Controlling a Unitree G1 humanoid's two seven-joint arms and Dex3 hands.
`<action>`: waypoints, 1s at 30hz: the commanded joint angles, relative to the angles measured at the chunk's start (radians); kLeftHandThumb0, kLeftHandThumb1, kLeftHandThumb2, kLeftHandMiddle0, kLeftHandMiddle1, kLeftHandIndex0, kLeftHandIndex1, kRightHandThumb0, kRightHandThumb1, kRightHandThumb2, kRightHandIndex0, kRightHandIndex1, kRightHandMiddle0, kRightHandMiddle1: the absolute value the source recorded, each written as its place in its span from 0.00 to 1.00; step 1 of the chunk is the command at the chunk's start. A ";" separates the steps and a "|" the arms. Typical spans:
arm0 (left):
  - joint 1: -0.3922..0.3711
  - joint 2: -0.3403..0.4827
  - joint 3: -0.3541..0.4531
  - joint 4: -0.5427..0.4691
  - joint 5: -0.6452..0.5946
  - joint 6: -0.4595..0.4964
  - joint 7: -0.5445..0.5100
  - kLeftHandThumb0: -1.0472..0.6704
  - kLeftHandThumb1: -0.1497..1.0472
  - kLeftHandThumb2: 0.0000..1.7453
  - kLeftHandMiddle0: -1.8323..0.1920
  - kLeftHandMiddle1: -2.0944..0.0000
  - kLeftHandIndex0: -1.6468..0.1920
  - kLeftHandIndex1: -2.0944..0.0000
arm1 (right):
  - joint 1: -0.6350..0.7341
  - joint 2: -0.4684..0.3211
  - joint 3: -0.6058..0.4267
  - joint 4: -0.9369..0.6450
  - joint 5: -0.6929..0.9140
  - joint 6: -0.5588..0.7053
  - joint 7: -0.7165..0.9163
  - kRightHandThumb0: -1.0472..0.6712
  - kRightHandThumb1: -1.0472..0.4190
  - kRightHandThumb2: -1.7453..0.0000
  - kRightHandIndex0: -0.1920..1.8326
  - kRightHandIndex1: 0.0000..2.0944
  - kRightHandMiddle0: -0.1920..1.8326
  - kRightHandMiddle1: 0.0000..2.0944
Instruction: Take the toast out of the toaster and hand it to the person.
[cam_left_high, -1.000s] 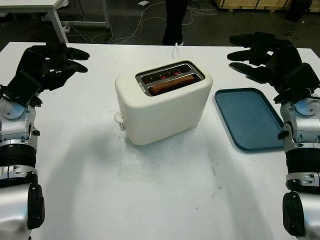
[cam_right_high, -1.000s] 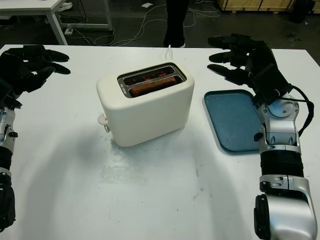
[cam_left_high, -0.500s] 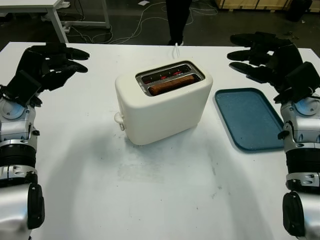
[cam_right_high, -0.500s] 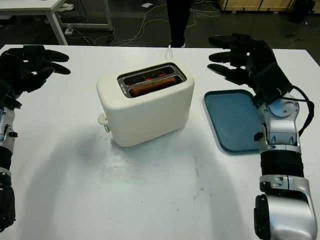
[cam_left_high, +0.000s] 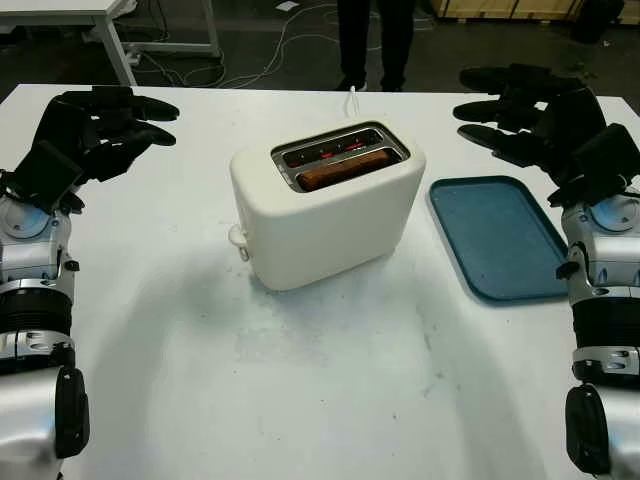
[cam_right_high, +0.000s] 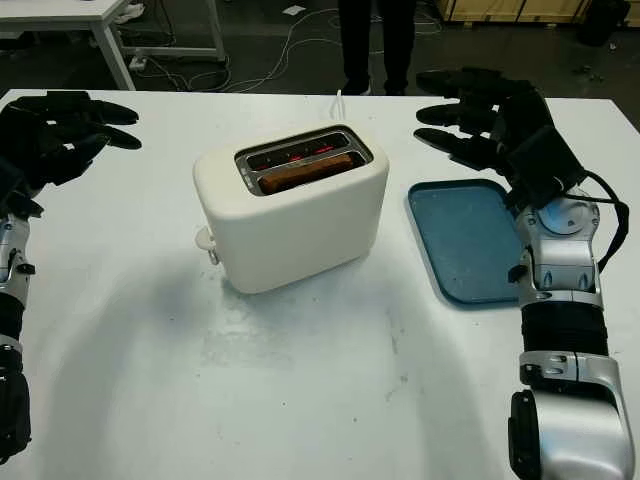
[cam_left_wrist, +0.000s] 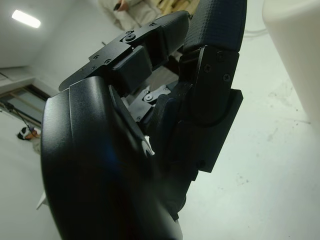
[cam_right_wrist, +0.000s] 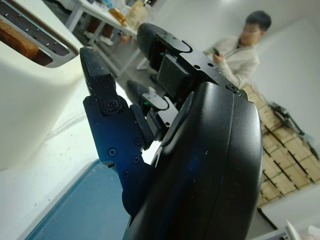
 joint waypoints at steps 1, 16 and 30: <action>0.007 -0.003 0.007 -0.008 -0.019 0.004 -0.005 0.00 0.89 0.07 0.44 0.73 0.33 0.88 | 0.008 -0.005 -0.007 -0.008 0.003 -0.002 -0.002 0.43 0.20 1.00 0.48 0.17 0.52 0.02; 0.007 -0.006 0.011 -0.012 -0.018 0.011 -0.004 0.00 0.89 0.07 0.44 0.73 0.33 0.88 | 0.000 -0.006 -0.001 0.002 -0.003 -0.014 0.002 0.43 0.19 1.00 0.49 0.16 0.53 0.02; 0.003 -0.007 0.012 -0.002 -0.022 0.003 -0.018 0.00 0.89 0.06 0.44 0.73 0.33 0.89 | 0.006 -0.007 0.000 -0.020 -0.007 0.012 -0.003 0.43 0.19 1.00 0.49 0.14 0.53 0.01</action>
